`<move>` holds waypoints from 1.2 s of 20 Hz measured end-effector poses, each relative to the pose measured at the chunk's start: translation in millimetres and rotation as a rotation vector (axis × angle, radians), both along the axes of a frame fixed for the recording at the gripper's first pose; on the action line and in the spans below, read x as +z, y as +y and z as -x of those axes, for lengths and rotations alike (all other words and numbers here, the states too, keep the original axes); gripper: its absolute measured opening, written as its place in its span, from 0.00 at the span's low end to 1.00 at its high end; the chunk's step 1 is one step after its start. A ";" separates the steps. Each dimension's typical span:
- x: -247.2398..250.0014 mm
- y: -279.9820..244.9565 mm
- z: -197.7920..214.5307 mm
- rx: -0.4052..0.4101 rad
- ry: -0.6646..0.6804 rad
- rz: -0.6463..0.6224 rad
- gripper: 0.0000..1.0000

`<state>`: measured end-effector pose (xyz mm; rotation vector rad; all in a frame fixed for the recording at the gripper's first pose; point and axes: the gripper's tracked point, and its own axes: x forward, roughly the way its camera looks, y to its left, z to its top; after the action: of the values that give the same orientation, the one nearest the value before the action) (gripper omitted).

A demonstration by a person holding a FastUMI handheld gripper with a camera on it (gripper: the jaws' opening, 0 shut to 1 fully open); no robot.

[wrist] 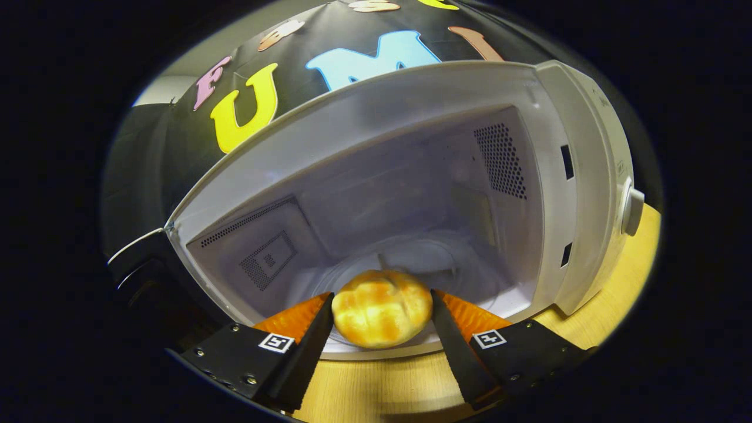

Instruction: Open the microwave, put the food inside, and close the microwave door.

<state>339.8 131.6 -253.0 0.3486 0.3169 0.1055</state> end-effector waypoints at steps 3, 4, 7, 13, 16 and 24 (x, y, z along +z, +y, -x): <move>8.2 2.2 -0.6 -0.001 -0.023 -0.005 0.97; 8.1 5.1 0.0 0.007 -0.021 -0.021 0.97; 6.8 4.8 4.2 0.013 0.003 -0.034 0.97; 51.3 3.3 46.2 0.060 -0.057 -0.019 0.97; 91.2 7.0 85.8 0.092 -0.113 -0.005 0.97; 168.0 50.6 208.3 0.234 -0.200 0.012 0.97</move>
<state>131.5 182.3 -85.1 0.2850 0.1595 0.3656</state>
